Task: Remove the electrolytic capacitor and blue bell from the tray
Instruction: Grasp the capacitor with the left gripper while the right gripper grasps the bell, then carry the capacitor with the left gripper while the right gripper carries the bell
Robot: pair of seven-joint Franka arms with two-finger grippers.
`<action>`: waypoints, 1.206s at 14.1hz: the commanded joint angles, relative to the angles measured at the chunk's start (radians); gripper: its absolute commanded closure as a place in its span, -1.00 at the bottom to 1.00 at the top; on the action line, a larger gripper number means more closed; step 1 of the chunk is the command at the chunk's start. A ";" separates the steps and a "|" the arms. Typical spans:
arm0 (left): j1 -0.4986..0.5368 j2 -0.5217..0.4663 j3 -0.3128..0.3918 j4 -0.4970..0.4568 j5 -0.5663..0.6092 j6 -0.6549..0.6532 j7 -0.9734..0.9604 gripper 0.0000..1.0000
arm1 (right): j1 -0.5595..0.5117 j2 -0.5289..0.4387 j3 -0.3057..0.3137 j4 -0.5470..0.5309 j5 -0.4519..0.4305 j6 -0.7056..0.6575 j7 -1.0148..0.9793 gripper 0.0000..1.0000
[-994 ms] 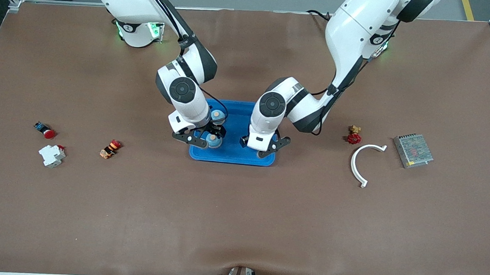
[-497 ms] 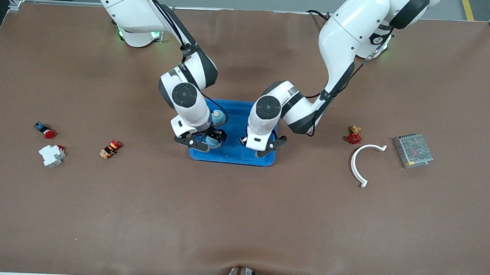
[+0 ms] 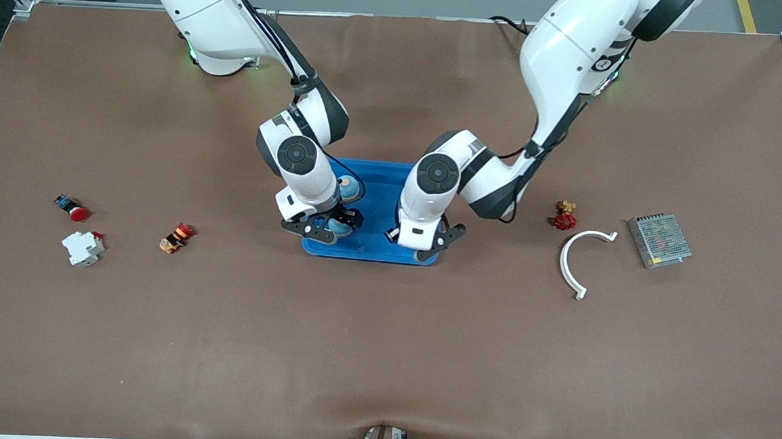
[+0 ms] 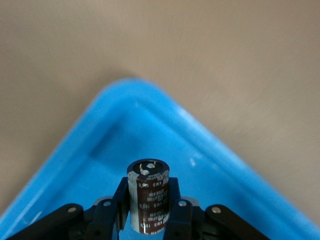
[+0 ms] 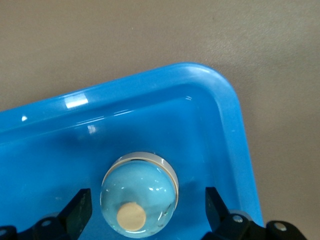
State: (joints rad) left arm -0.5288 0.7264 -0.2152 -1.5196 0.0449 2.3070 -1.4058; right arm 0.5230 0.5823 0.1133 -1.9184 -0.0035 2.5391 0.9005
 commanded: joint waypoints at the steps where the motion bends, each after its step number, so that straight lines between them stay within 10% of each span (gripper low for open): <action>1: 0.078 -0.134 -0.004 -0.039 0.006 -0.101 0.024 1.00 | 0.017 0.016 -0.011 0.024 -0.019 0.003 0.031 -1.00; 13: 0.380 -0.180 -0.006 -0.306 0.140 -0.081 0.090 1.00 | 0.026 0.050 -0.011 0.036 -0.029 0.038 0.031 -1.00; 17: 0.424 -0.127 -0.004 -0.329 0.171 -0.029 0.082 1.00 | 0.029 0.050 -0.011 0.038 -0.029 0.038 0.031 0.29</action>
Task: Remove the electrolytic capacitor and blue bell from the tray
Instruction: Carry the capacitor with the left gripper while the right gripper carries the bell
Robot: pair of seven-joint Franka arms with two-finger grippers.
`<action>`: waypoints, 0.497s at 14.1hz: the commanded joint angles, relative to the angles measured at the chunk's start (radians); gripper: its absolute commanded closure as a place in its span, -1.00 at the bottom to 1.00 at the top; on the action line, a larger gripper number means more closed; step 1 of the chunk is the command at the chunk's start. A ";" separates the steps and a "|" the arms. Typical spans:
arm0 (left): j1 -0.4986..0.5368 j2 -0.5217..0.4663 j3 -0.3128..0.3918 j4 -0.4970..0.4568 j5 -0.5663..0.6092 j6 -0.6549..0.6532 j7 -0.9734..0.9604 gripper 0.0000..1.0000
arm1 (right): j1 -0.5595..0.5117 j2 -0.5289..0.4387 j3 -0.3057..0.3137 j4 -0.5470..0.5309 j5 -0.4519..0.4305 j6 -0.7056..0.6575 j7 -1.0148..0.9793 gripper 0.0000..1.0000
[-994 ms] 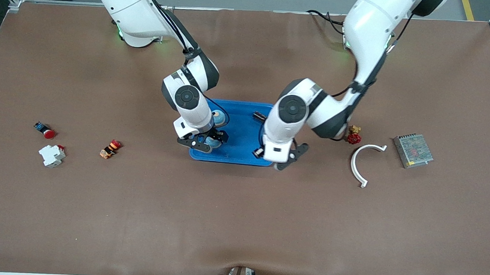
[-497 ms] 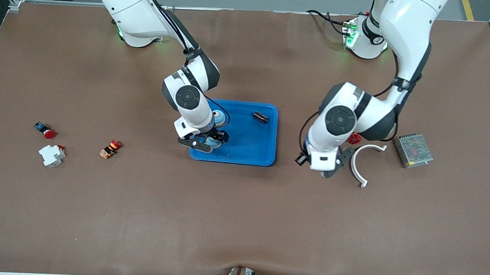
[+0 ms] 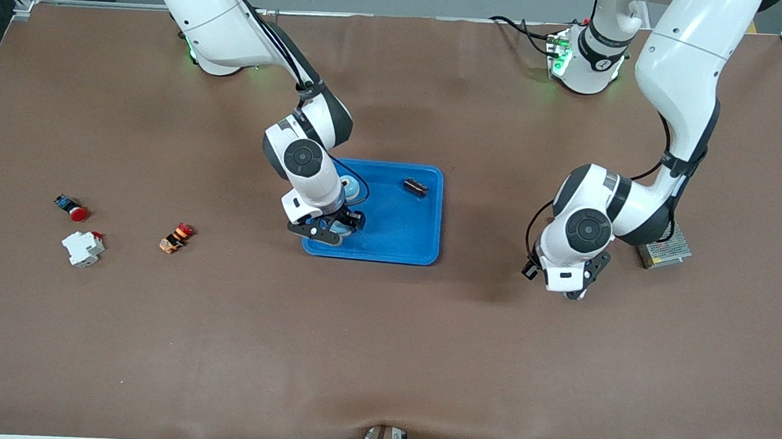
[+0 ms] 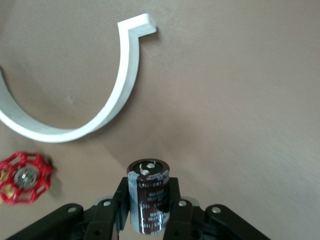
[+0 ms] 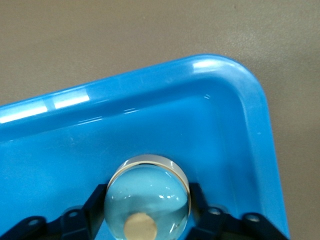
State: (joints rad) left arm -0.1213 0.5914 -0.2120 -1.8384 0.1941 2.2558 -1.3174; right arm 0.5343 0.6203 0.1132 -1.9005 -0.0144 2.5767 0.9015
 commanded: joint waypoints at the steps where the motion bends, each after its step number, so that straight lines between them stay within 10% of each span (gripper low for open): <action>1: 0.017 0.008 -0.007 -0.010 0.022 0.022 -0.017 1.00 | 0.018 0.012 -0.010 0.020 -0.018 -0.001 0.030 0.64; 3: 0.015 0.008 -0.007 -0.010 0.022 0.021 -0.019 0.87 | 0.021 0.006 -0.010 0.023 -0.016 -0.010 0.034 1.00; 6: 0.022 0.004 -0.007 -0.002 0.024 0.011 -0.017 -0.99 | 0.004 -0.016 -0.009 0.098 -0.015 -0.138 0.025 1.00; 7: 0.019 -0.001 -0.009 -0.001 0.024 0.010 -0.016 -1.00 | 0.001 -0.020 -0.009 0.151 -0.016 -0.233 0.022 1.00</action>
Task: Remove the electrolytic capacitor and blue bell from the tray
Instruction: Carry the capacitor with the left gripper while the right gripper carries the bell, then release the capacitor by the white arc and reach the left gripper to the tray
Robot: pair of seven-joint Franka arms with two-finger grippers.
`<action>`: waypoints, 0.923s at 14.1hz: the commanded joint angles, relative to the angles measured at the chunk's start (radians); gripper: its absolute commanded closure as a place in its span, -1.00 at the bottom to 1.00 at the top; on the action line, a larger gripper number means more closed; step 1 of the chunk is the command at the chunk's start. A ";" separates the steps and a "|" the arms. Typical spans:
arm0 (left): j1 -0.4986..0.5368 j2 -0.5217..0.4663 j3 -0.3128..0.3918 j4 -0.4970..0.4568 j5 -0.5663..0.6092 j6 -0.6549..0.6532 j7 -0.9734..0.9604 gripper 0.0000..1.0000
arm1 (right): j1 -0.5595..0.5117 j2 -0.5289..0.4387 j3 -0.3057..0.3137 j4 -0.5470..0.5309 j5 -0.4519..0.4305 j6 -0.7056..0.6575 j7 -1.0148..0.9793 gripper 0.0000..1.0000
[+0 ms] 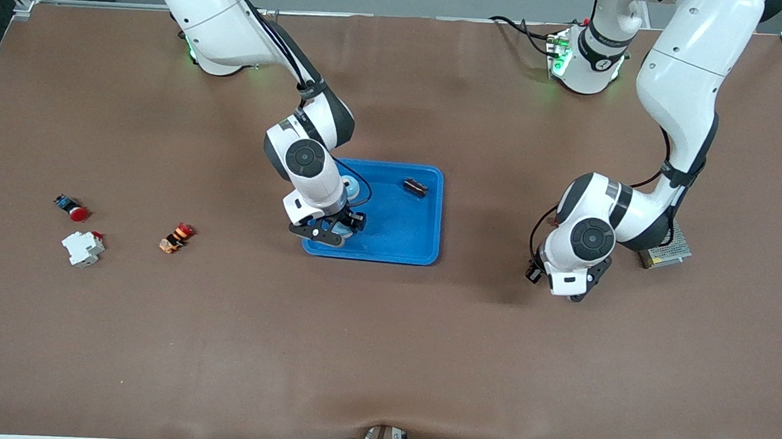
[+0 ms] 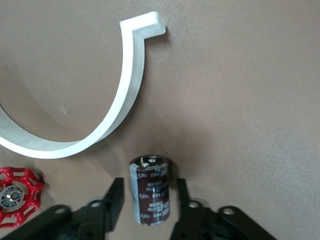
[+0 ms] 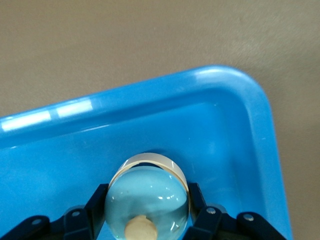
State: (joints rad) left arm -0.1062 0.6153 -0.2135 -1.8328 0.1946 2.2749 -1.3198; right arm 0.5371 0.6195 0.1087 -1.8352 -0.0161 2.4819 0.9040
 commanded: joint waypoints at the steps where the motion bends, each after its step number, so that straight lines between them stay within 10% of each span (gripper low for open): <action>1: -0.003 -0.037 -0.010 0.000 0.022 -0.014 -0.016 -1.00 | -0.012 -0.020 -0.006 0.144 -0.015 -0.225 0.018 1.00; 13: -0.300 -0.003 -0.063 0.197 -0.006 -0.160 -0.419 -1.00 | -0.269 0.115 -0.003 0.414 -0.012 -0.299 -0.415 1.00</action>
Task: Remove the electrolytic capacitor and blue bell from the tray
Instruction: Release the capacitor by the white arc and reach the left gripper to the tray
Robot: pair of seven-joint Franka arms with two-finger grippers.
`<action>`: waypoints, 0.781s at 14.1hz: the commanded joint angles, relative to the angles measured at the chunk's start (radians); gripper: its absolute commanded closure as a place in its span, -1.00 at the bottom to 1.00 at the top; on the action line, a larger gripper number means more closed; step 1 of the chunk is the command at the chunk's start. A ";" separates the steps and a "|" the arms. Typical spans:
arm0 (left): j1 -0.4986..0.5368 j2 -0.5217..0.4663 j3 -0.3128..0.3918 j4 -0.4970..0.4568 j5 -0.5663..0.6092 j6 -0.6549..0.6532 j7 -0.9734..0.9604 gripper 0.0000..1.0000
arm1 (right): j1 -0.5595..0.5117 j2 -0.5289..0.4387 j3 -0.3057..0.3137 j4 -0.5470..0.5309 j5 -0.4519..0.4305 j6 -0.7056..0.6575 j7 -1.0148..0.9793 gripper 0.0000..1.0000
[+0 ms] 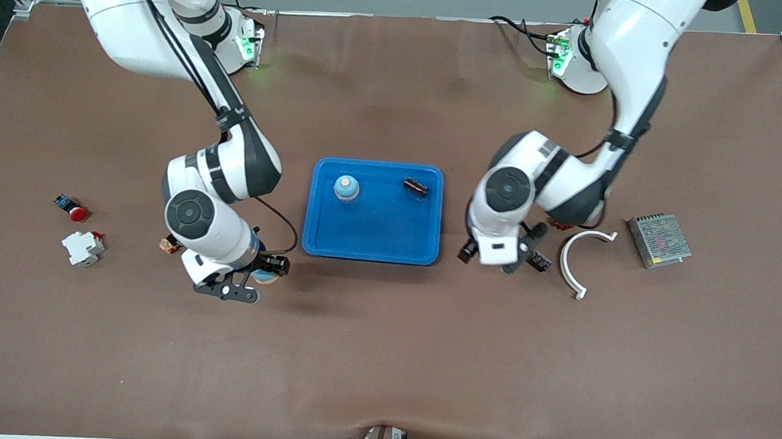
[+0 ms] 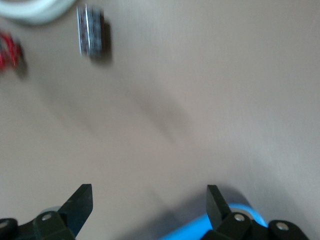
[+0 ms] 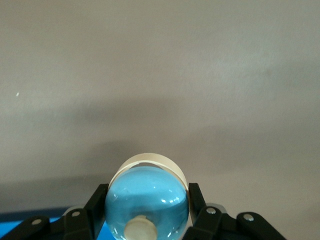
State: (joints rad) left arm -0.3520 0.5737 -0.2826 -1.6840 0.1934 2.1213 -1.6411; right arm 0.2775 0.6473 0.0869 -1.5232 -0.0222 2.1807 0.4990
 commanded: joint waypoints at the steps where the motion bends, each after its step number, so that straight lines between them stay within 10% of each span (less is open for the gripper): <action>1: -0.085 0.044 0.007 0.050 -0.006 -0.006 -0.147 -1.00 | -0.011 0.125 0.017 0.135 -0.008 0.031 -0.011 1.00; 11: -0.252 0.132 0.008 0.012 -0.009 0.105 -0.305 -0.74 | -0.057 0.304 0.016 0.244 -0.015 0.153 -0.088 1.00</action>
State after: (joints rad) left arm -0.5918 0.7070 -0.2825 -1.6595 0.1932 2.2164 -1.9427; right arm 0.2342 0.9018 0.0865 -1.3439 -0.0223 2.3474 0.4196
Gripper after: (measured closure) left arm 0.093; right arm 0.313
